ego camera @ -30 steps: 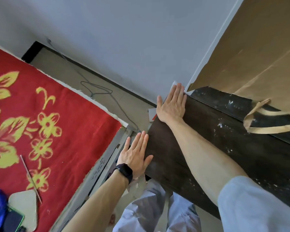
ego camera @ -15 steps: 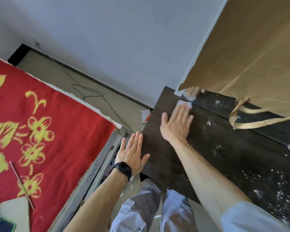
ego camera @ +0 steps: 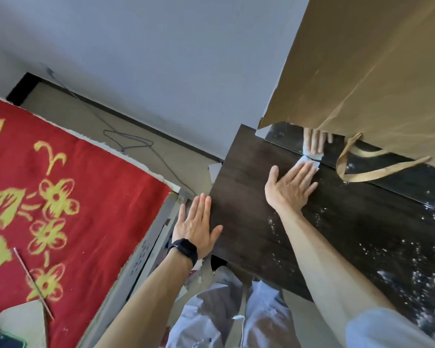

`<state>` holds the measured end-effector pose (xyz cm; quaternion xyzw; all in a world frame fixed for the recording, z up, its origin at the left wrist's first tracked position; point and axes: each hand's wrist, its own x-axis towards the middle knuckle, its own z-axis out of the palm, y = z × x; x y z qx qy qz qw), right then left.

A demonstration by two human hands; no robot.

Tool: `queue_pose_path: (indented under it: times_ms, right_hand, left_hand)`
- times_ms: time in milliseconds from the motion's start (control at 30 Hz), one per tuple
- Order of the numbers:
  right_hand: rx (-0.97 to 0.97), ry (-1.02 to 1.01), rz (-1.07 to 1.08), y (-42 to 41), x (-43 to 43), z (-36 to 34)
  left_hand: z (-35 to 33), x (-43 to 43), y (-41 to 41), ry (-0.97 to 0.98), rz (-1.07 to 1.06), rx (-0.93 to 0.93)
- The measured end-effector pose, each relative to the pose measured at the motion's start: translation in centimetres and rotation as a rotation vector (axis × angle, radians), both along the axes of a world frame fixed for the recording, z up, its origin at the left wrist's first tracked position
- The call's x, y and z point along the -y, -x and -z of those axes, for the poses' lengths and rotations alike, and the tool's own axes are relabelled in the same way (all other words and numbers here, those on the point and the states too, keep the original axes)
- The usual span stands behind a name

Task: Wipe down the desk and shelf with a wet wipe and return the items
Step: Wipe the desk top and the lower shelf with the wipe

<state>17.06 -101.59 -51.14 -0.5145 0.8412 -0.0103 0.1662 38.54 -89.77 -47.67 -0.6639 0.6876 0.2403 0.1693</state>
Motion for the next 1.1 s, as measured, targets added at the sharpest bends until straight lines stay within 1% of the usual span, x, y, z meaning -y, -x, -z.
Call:
queue_pose_path:
  times_ms: [100,133,167,267,333,467,500,533,567,600,667,700,733,767,800,933,1000,1033,1067,1100]
  right_hand:
    - [-0.005,0.055,-0.381,-3.8,0.5,0.6]
    - [0.000,0.067,-0.457,-4.5,0.7,0.7]
    - [-0.010,0.075,-0.490,-4.8,1.1,0.8]
    - [-0.077,0.100,-0.496,-3.8,2.2,0.5]
    - [-0.088,0.126,-0.473,-2.6,2.5,0.2]
    - [-0.024,0.150,-0.170,-0.6,1.0,-0.1]
    - [-0.008,0.132,-0.119,-0.7,0.6,-0.2]
    - [0.012,0.104,-0.113,-1.1,0.6,-0.3]
    - [0.028,0.075,-0.165,-1.7,0.9,-0.3]
    - [0.035,0.051,-0.268,-2.6,1.3,-0.3]
    - [0.028,0.027,-0.529,-4.5,2.0,0.0]
    - [0.024,0.017,-0.619,-5.0,2.2,0.3]
    - [0.018,0.008,-0.654,-5.0,2.0,0.5]
    - [0.013,0.005,-0.633,-4.4,1.7,0.6]
    - [0.013,0.000,-0.564,-3.0,1.1,0.7]
    - [-0.013,-0.075,-0.127,6.1,-2.3,-0.2]
    - [0.006,-0.128,0.049,8.7,-3.4,-0.8]
    - [0.012,-0.132,0.079,8.5,-3.2,-1.0]
    - [0.010,-0.120,0.062,7.4,-2.9,-1.0]
    - [0.005,-0.101,-0.006,5.7,-2.5,-0.9]
  left_hand:
    - [0.2,0.0,0.0,-0.008,0.009,0.010]
    - [0.2,0.0,0.0,-0.009,0.013,0.015]
    - [0.1,0.1,0.0,-0.010,0.018,0.020]
    - [-0.1,0.1,0.0,-0.014,0.029,0.030]
    - [-0.1,0.2,0.1,-0.017,0.023,0.029]
    - [-0.2,0.2,0.1,-0.018,0.012,0.022]
    - [-0.2,0.2,0.1,-0.018,0.008,0.022]
    - [-0.2,0.1,0.1,-0.017,0.005,0.021]
    - [-0.2,0.1,0.2,-0.016,0.004,0.020]
    - [-0.1,0.1,0.2,-0.012,0.005,0.020]
    - [0.1,0.0,0.1,-0.005,0.003,0.019]
    - [0.1,0.0,0.1,-0.002,-0.001,0.018]
    - [0.2,0.0,0.2,0.000,-0.002,0.016]
    - [0.3,-0.1,0.2,0.003,-0.004,0.013]
    - [0.3,-0.2,0.2,0.004,-0.008,0.009]
    - [0.4,-0.2,0.0,0.002,0.000,0.003]
    - [0.5,-0.2,0.0,0.004,0.005,0.005]
    - [0.5,-0.3,0.1,0.005,0.004,0.007]
    - [0.5,-0.3,0.1,0.002,0.001,0.007]
    - [0.6,-0.2,0.2,0.000,0.000,0.006]
